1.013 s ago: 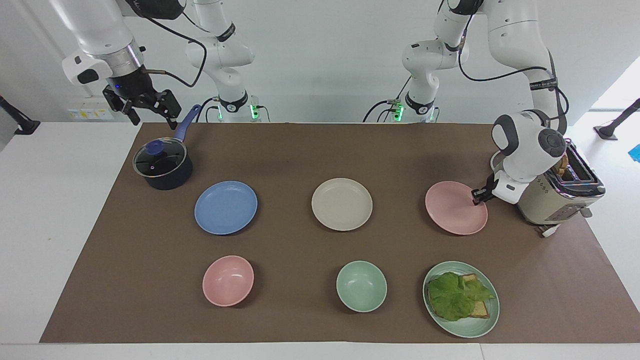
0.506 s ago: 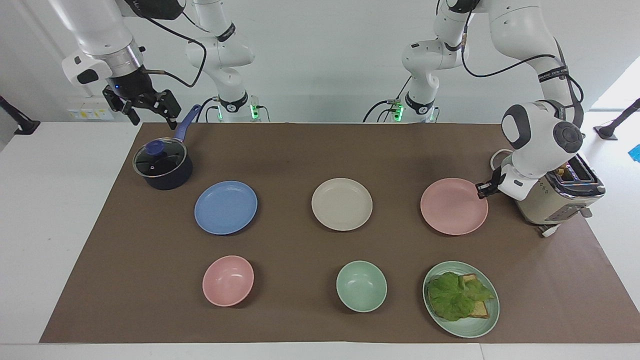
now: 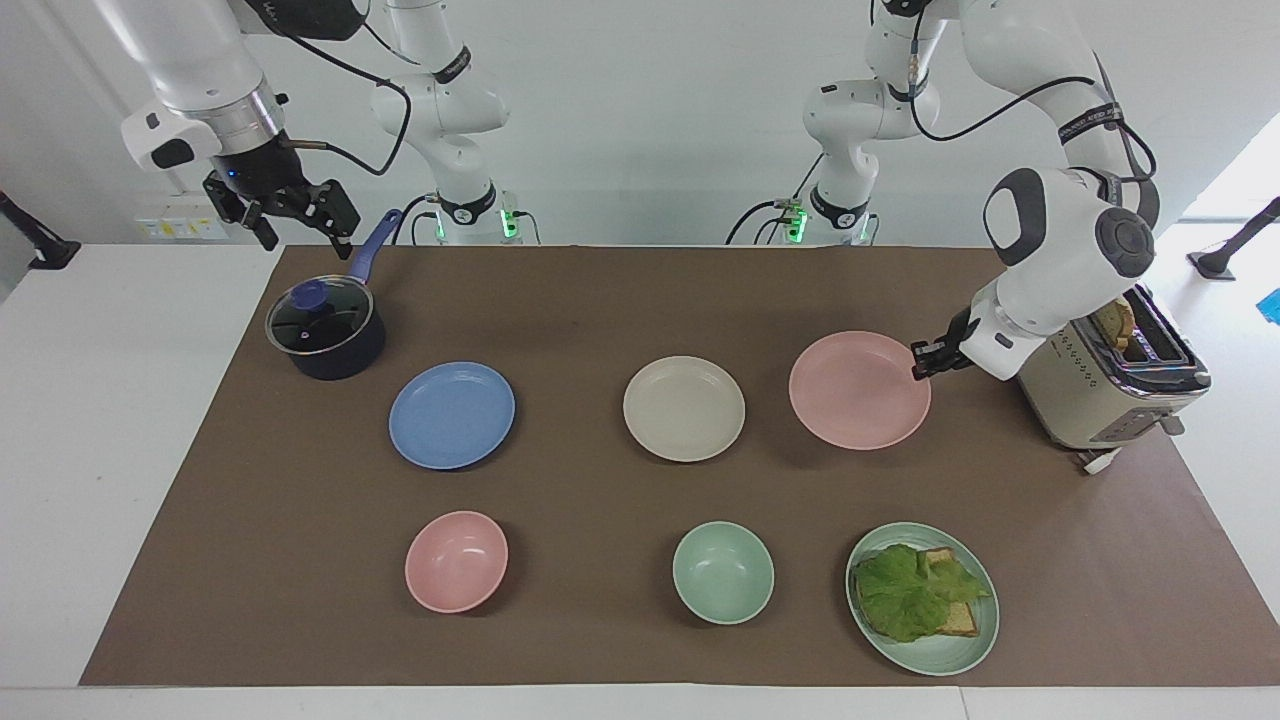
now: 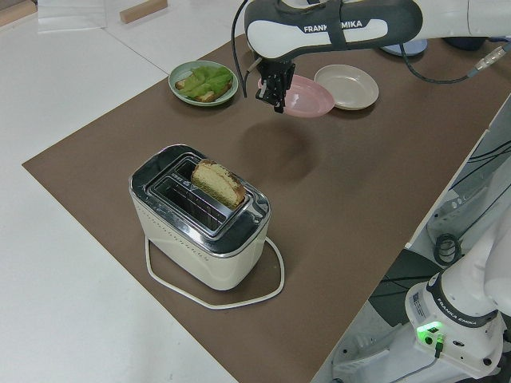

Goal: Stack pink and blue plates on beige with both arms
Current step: 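Carry the pink plate onto the beige plate with the left gripper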

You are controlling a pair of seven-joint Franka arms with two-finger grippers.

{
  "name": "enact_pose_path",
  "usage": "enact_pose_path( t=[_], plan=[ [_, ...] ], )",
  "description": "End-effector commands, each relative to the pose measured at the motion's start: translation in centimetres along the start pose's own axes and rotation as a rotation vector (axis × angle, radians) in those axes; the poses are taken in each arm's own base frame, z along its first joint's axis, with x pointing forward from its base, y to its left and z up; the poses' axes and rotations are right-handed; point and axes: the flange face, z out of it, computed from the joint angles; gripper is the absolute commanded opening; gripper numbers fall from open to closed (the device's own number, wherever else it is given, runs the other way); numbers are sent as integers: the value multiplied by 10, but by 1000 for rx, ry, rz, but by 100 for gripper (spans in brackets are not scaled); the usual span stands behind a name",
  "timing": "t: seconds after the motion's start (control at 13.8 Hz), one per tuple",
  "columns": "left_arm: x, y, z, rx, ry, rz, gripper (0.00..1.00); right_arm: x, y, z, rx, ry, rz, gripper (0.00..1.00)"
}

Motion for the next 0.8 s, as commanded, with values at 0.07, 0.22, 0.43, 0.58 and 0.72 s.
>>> enact_pose_path(
  t=[0.07, 0.22, 0.43, 0.58, 0.72],
  plan=[
    [-20, 66, 6, -36, -5, 6, 0, -7, 5, 0, 10, -1, -8, 100],
    [-29, 103, 16, -37, 16, 4, 0, -7, 7, 0, 10, -1, -3, 100],
    [-43, 154, 47, -40, 61, -30, 0, -9, 10, 1, 11, -3, 0, 100],
    [-51, 176, 61, -40, 69, -2, 0, -9, 10, 1, 11, -3, 0, 100],
    [-52, 195, 80, -52, 95, -22, 0, -9, 11, 1, 11, -3, 1, 100]
  ],
)
